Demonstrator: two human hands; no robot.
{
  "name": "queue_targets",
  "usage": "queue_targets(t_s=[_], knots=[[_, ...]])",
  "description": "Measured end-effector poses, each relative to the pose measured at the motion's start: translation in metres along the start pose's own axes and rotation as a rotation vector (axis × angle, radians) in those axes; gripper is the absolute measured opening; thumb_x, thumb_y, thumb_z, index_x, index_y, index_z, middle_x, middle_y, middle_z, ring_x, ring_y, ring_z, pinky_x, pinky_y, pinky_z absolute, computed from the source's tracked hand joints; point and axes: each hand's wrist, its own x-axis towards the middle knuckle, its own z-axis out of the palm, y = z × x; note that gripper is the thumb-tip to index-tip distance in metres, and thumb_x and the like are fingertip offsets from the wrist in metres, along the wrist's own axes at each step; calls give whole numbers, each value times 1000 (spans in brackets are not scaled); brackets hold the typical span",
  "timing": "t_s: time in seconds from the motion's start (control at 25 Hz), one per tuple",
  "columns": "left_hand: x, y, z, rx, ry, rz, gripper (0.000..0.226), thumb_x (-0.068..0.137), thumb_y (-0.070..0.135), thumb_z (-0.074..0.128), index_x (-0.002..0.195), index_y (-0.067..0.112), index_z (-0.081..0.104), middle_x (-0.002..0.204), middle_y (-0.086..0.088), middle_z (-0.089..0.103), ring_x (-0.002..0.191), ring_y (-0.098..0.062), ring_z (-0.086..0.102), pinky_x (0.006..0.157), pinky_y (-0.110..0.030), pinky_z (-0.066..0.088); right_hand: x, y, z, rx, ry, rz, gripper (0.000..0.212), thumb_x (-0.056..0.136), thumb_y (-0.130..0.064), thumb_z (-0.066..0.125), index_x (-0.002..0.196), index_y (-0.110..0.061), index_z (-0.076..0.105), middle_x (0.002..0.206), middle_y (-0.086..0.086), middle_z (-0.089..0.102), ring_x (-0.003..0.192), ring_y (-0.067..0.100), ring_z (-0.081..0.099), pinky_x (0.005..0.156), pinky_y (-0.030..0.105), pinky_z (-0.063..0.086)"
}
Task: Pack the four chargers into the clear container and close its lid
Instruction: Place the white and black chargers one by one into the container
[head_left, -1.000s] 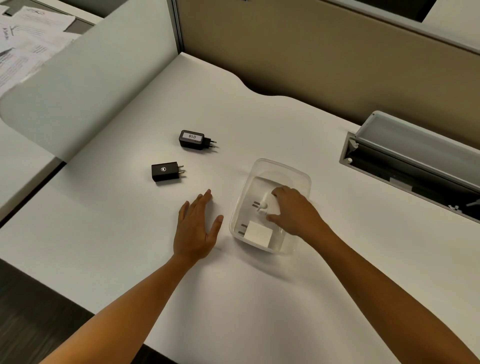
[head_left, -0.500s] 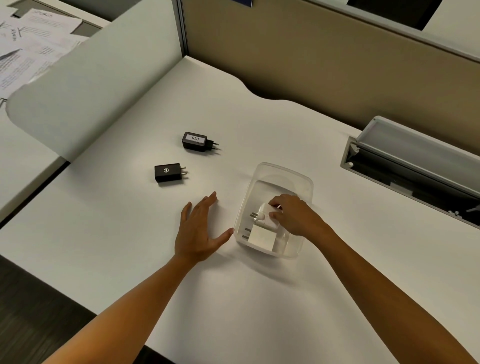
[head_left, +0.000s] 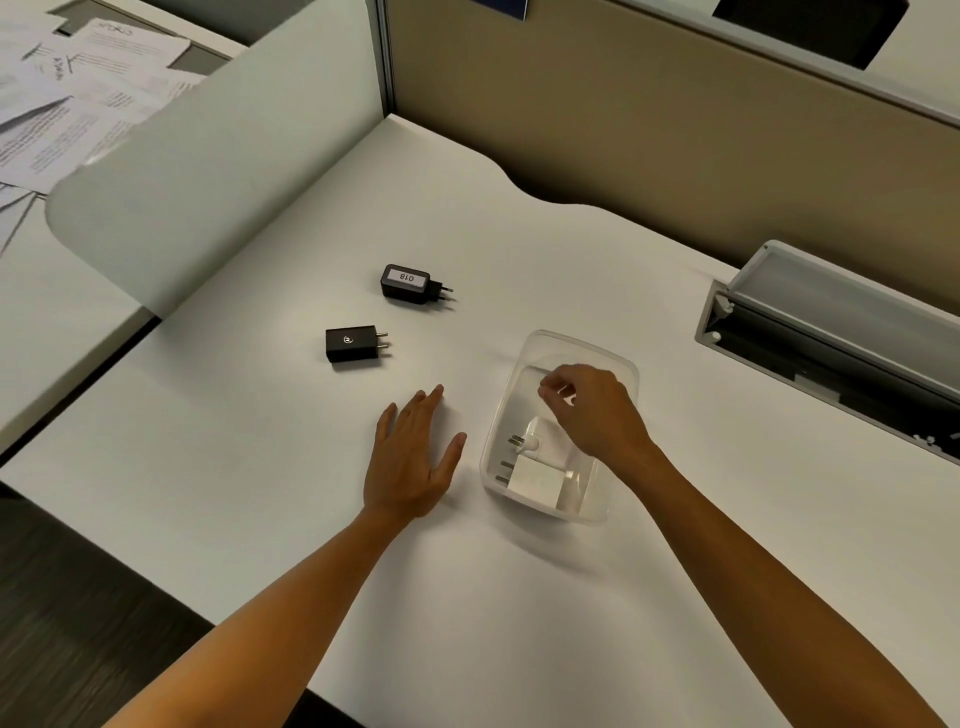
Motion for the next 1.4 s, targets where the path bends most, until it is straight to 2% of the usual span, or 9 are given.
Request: queue_targets(t_s=[0.16, 0.36, 0.68, 0.84, 1.0, 1.08, 1.2, 1.28, 1.4], knots=[[4, -2, 6, 57, 74, -136, 67, 99, 55, 30, 156, 19, 29, 162, 0, 32, 154, -16, 20, 127, -44, 4, 30, -33, -3, 109, 143, -146, 16, 93, -28, 59, 98, -17, 70, 93, -3, 71, 79, 9, 63, 78, 30, 58], [16, -2, 10, 241, 0, -210, 78, 97, 64, 24, 160, 21, 11, 169, -1, 5, 156, -18, -4, 126, -46, -5, 98, -74, 24, -11, -35, -302, 19, 89, -24, 59, 104, -15, 67, 101, 1, 69, 90, 18, 63, 81, 39, 54], [21, -4, 10, 286, -26, -214, 83, 94, 68, 26, 160, 23, 8, 169, -1, -1, 156, -20, -8, 125, -48, -6, 189, -133, 91, -238, -274, -299, 78, 85, -24, 69, 148, -11, 26, 148, 9, 38, 132, 31, 40, 103, 40, 40], [23, -4, 10, 291, -44, -223, 84, 93, 69, 25, 160, 23, 8, 169, -1, -1, 156, -20, -8, 125, -49, -6, 192, -129, 111, -324, -132, -372, 57, 86, -26, 66, 135, -11, 42, 131, 9, 52, 117, 32, 51, 93, 40, 42], [22, -4, 10, 286, -32, -216, 83, 93, 68, 27, 160, 22, 10, 169, -1, 0, 156, -20, -8, 125, -49, -6, 177, -121, 95, -212, -215, -336, 46, 80, -34, 71, 114, -12, 50, 113, 7, 61, 100, 29, 57, 80, 36, 42], [22, -4, 9, 281, -35, -215, 83, 93, 68, 26, 160, 22, 10, 169, -1, 0, 156, -20, -8, 125, -50, -5, 164, -117, 76, -105, -267, -300, 48, 78, -32, 73, 116, -15, 50, 114, 6, 61, 98, 27, 59, 78, 34, 45], [21, -3, 8, 271, -37, -208, 83, 94, 69, 25, 160, 22, 9, 169, -1, 0, 156, -20, -8, 125, -50, -5, 128, -112, 31, 296, -267, -186, 57, 80, -33, 75, 127, -20, 46, 116, 1, 57, 91, 18, 62, 73, 27, 55], [20, -3, 8, 262, -37, -202, 83, 94, 69, 25, 160, 22, 8, 169, -1, 0, 156, -20, -8, 125, -50, -5, 95, -100, -3, 454, -246, -148, 51, 85, -33, 70, 129, -22, 48, 113, -1, 56, 86, 15, 63, 69, 20, 54], [20, -4, 8, 269, -29, -189, 82, 95, 68, 25, 160, 21, 9, 169, -1, 2, 156, -21, -7, 125, -52, -3, 51, -62, -47, 515, -238, -107, 34, 88, -33, 66, 120, -22, 58, 113, 3, 61, 93, 24, 67, 76, 25, 56]])
